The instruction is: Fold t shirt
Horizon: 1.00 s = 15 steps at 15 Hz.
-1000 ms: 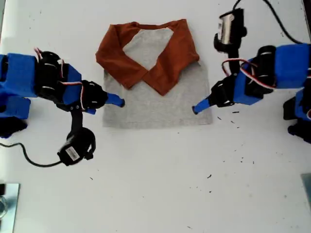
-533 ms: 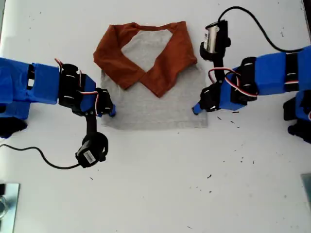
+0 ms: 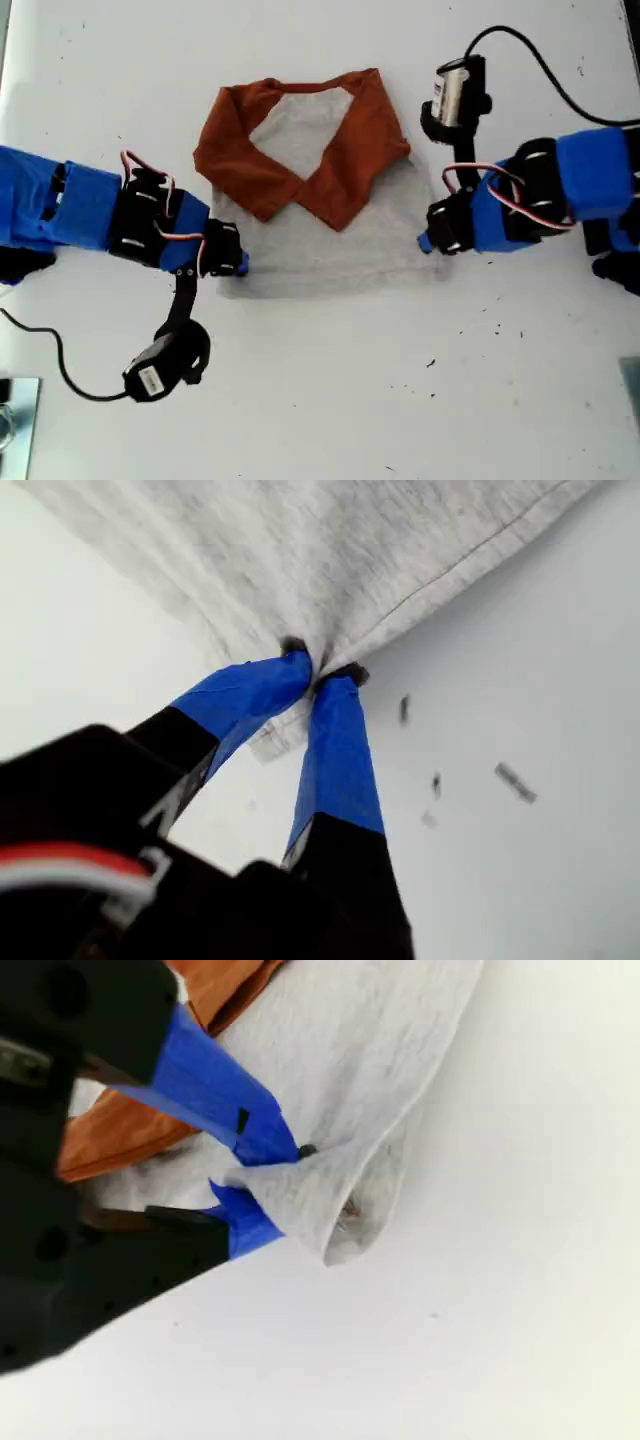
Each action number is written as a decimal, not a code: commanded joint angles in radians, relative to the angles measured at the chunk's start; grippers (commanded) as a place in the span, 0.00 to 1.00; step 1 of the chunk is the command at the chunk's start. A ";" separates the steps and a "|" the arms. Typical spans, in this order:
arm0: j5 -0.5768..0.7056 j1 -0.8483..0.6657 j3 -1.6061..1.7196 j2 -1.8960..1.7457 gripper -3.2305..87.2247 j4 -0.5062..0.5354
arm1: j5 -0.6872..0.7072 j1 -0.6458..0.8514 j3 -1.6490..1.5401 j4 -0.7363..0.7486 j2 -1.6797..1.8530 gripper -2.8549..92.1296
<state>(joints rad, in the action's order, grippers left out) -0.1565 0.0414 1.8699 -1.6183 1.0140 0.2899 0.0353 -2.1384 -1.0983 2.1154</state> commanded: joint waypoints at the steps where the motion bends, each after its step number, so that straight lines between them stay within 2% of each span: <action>1: 0.003 0.103 -0.058 -0.086 0.03 -0.005 | -0.061 -0.133 0.055 -0.080 0.193 0.06; 4: -0.003 0.158 -0.067 -0.112 0.03 -0.018 | -0.044 -0.173 0.107 -0.031 0.209 0.06; 6: 0.057 0.091 -0.067 -0.198 0.03 0.012 | 0.058 -0.063 0.147 -0.023 0.219 0.06; 7: 0.124 0.002 -0.066 -0.273 0.03 0.052 | 0.130 0.023 0.164 -0.015 0.229 0.06; 8: 0.209 -0.156 -0.043 -0.360 0.03 0.094 | 0.204 0.176 0.146 0.009 0.256 0.06; 9: 0.262 -0.416 0.025 -0.434 0.04 0.101 | 0.267 0.419 0.035 0.124 0.324 0.06; 10: 0.305 -0.670 0.095 -0.491 0.25 0.032 | 0.252 0.649 -0.112 0.341 0.382 0.29; 11: 0.370 -0.805 0.075 -0.471 0.41 0.018 | 0.242 0.762 -0.143 0.388 0.397 0.38; 12: 0.376 -0.836 0.066 -0.459 0.44 0.072 | 0.196 0.778 -0.164 0.311 0.437 0.37; 13: 0.350 -0.825 0.135 -0.492 0.40 0.091 | 0.193 0.773 -0.261 0.290 0.548 0.37; 15: 0.261 -0.785 0.393 -0.684 0.39 0.003 | 0.184 0.750 -0.488 0.213 0.859 0.37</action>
<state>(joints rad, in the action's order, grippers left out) 0.1565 -0.7593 2.1384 -2.1476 1.0769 0.4832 0.7869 -2.5387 -0.8391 2.7642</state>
